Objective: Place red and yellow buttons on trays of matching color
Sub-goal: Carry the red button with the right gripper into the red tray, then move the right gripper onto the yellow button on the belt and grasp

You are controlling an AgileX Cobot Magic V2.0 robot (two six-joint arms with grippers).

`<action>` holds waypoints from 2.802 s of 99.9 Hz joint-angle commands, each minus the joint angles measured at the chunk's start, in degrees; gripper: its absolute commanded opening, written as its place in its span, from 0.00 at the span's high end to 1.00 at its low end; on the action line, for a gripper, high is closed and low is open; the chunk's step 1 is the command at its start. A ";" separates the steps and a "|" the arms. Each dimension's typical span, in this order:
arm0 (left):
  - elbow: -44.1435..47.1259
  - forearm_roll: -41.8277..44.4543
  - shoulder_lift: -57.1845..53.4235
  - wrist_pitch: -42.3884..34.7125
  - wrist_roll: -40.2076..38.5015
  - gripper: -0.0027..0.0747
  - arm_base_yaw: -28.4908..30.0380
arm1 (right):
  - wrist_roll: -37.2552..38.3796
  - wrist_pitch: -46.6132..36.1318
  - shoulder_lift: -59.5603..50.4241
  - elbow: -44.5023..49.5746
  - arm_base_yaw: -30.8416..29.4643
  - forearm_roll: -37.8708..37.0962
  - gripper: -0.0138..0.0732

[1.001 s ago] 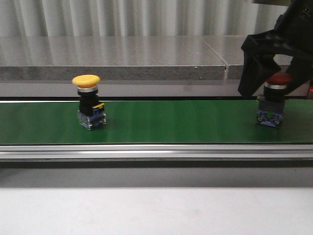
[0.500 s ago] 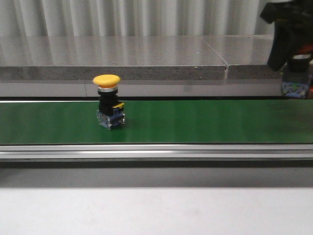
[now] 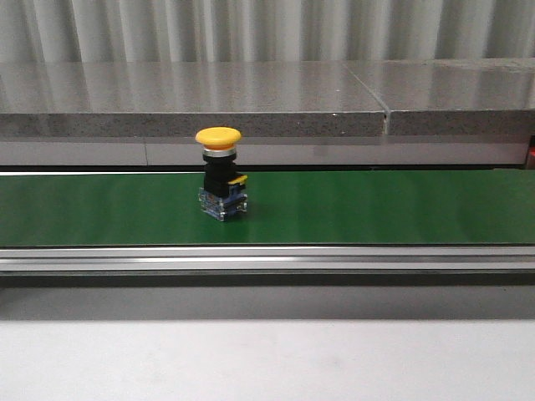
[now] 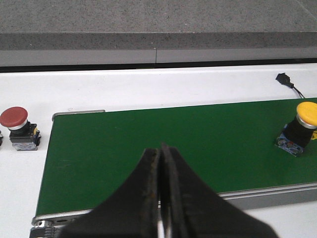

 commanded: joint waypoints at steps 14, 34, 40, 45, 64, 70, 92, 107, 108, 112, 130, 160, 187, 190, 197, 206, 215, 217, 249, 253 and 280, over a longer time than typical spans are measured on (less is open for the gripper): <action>-1.56 -1.10 0.04 -4.25 0.14 0.99 -0.45 | 0.09 -11.25 3.46 -2.00 -5.62 0.60 0.70; -1.56 -1.10 0.04 -4.25 0.14 0.99 -0.45 | 0.09 -19.59 9.10 -2.05 -6.64 0.65 0.70; -1.56 -1.10 0.04 -4.25 0.14 0.99 -0.45 | 0.09 -20.83 10.78 -2.05 -6.82 0.65 0.70; -1.56 -1.10 0.04 -4.25 0.14 0.99 -0.45 | 0.09 -21.78 12.02 -2.05 -6.82 0.60 0.70; -1.56 -1.10 0.04 -4.25 0.14 0.99 -0.45 | 0.09 -24.57 16.05 -2.05 -6.82 0.60 0.70; -1.56 -1.10 0.04 -4.25 0.14 0.99 -0.45 | 0.09 -25.69 16.94 -2.05 -6.82 0.60 0.70; -1.56 -1.10 0.04 -4.25 0.14 0.99 -0.45 | 0.09 -27.87 19.37 -2.05 -6.82 0.60 0.70; -1.56 -1.10 0.04 -4.25 0.14 0.99 -0.45 | 0.09 -27.76 20.37 -2.05 -6.82 0.60 0.69; -1.56 -1.10 0.04 -4.25 0.14 0.99 -0.45 | 0.09 -27.76 20.37 -2.05 -6.82 0.60 0.69; -1.56 -1.10 0.04 -4.25 0.14 0.99 -0.45 | 0.09 -27.82 20.37 -2.05 -6.82 0.60 0.67; -1.56 -1.10 0.04 -4.25 0.14 0.99 -0.45 | 0.09 -28.21 20.37 -2.05 -6.82 0.60 0.39; -1.56 -1.10 0.04 -4.25 0.14 0.99 -0.45 | 0.09 -28.02 18.47 -2.66 -6.82 0.60 0.22; -1.56 -1.10 0.04 -4.25 0.14 0.99 -0.45 | 0.04 -19.99 14.33 -7.10 -6.82 0.60 0.22; -1.56 -1.10 0.04 -4.25 0.14 0.99 -0.45 | -0.02 -19.33 13.53 -7.10 -6.82 0.60 0.22; -1.56 -1.10 0.04 -4.25 0.14 0.99 -0.45 | -0.53 -18.07 11.63 -7.10 -6.54 0.60 0.22; -1.56 -1.10 0.04 -4.25 0.14 0.99 -0.45 | -1.73 -16.26 8.83 -7.10 -5.87 0.60 0.22; -1.56 -1.10 0.04 -4.25 0.14 0.99 -0.45 | -3.06 -13.83 5.63 -6.73 -4.72 0.65 0.22; -1.56 -1.10 0.04 -4.25 0.14 0.99 -0.45 | -3.28 -13.38 4.79 -6.55 -4.38 0.65 0.22; -1.56 -1.10 0.04 -4.25 0.14 0.99 -0.45 | -7.02 -8.90 -9.97 6.18 4.04 0.65 0.22; -1.56 -1.10 0.04 -4.25 0.14 0.99 -0.45 | -7.40 -8.37 -11.72 8.25 5.24 0.65 0.22; -1.56 -1.10 0.04 -4.25 0.14 0.99 -0.45 | -9.07 -3.83 -19.42 18.82 13.48 0.65 0.22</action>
